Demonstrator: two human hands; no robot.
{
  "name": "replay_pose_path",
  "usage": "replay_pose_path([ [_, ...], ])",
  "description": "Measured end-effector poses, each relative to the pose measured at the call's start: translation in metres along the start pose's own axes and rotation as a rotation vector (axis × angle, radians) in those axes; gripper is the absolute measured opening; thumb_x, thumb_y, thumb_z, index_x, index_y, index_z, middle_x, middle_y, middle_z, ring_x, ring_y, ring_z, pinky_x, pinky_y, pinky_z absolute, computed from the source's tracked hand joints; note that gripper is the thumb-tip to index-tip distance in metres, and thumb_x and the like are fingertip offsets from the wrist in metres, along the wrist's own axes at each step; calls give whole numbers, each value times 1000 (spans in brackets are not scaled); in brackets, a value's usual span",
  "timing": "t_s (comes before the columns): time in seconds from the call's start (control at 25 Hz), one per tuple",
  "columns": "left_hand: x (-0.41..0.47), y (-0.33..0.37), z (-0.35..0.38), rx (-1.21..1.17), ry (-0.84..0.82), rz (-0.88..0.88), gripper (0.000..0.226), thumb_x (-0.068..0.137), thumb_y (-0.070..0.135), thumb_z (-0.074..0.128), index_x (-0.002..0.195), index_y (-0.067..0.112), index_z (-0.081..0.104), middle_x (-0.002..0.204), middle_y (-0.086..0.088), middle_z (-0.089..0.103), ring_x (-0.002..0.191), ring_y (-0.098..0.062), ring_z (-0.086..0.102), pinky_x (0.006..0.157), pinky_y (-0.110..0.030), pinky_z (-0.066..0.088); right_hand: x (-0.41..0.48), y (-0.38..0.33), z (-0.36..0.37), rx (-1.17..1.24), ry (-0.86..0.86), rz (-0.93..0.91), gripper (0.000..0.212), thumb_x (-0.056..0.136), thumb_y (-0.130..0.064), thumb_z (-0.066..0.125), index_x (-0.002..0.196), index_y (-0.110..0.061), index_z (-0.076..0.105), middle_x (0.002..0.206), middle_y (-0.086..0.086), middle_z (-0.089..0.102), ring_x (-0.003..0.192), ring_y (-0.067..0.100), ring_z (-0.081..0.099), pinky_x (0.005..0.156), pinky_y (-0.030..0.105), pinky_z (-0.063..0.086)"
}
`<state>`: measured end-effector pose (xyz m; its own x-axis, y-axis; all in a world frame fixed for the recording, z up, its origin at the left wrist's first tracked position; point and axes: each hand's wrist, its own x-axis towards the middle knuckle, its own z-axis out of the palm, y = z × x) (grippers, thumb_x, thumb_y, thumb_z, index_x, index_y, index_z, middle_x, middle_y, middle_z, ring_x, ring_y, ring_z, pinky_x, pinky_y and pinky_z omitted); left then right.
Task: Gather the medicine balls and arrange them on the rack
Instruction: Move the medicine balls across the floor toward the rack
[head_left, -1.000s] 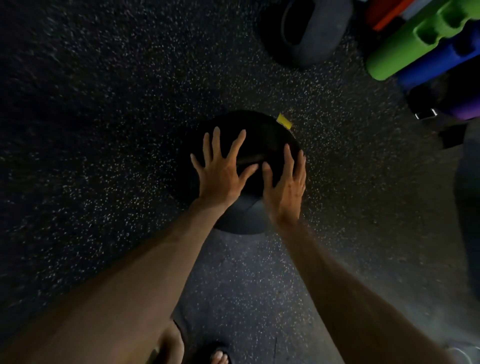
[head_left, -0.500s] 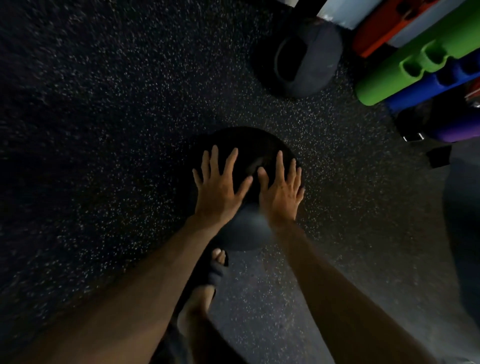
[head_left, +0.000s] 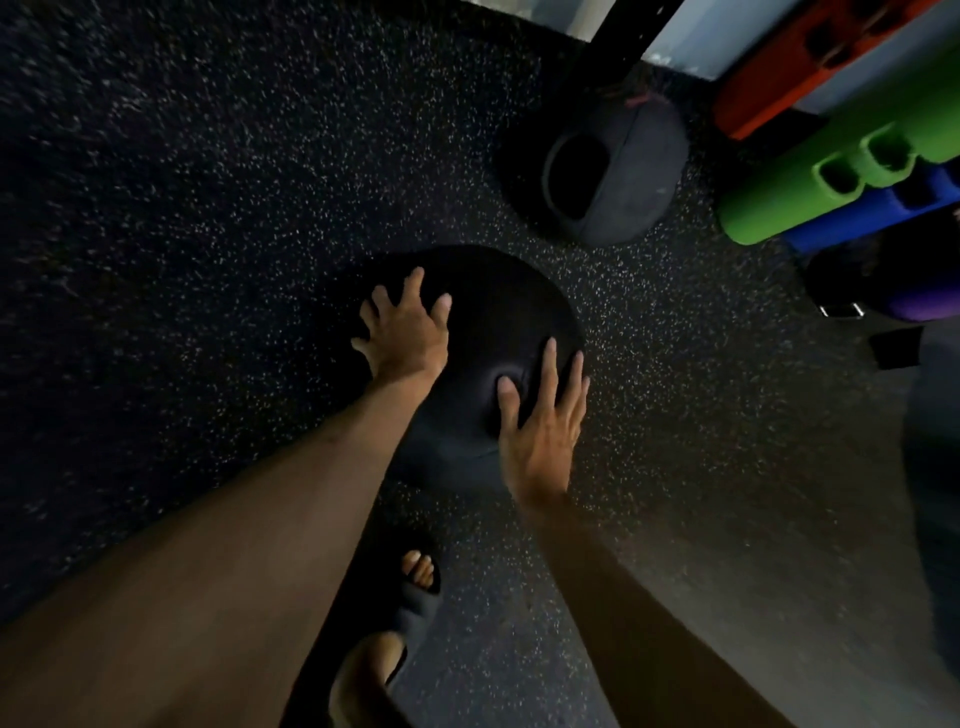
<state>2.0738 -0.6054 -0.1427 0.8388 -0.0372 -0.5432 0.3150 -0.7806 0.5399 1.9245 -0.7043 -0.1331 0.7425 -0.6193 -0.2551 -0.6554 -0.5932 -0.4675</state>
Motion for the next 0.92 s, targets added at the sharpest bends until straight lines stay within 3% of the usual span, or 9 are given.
replay_pose_path([
  [0.12,-16,-14,2,51,97,185,63,101,57,33,157,31,23,164,-14,15,151,-34,12,118,-63,18,45,-31,2,-57,-40,25,70,97,-69,31,157,-45,7,169,1,-1,155,32,-1,122,56,11],
  [0.24,-37,-36,2,180,61,395,80,93,71,30,160,33,8,167,-13,1,154,-31,-1,120,-61,14,97,-56,-5,-68,-106,89,71,95,-72,28,158,-44,8,169,2,0,154,34,-2,122,57,9],
  [0.4,10,-6,-12,169,-7,332,83,89,75,31,158,39,1,167,-10,-5,154,-29,-7,117,-67,15,162,-96,-9,-56,-134,159,73,96,-70,32,159,-37,15,168,6,8,154,36,4,122,56,10],
  [0.56,80,31,-35,117,-29,230,77,92,71,38,156,43,8,167,-9,1,153,-30,-2,115,-69,14,179,-113,-5,-4,60,41,63,100,-56,40,154,-22,35,160,11,29,149,29,24,121,50,22],
  [0.64,123,53,-51,62,-53,142,73,91,70,43,155,43,18,166,-9,9,152,-32,6,113,-70,17,159,-110,5,-32,148,-15,62,101,-57,39,155,-27,31,163,7,25,151,25,21,122,45,20],
  [0.76,173,85,-72,-8,-67,60,68,91,67,48,150,38,33,159,-11,27,146,-34,21,110,-68,25,154,-120,17,-13,148,47,68,100,-61,35,159,-35,13,168,0,9,155,20,5,125,46,12],
  [0.92,170,71,-84,9,25,298,70,93,65,45,154,32,30,161,-14,24,147,-34,23,115,-59,27,224,-153,11,-69,100,103,69,100,-63,30,160,-35,11,168,4,11,155,24,5,125,50,10],
])
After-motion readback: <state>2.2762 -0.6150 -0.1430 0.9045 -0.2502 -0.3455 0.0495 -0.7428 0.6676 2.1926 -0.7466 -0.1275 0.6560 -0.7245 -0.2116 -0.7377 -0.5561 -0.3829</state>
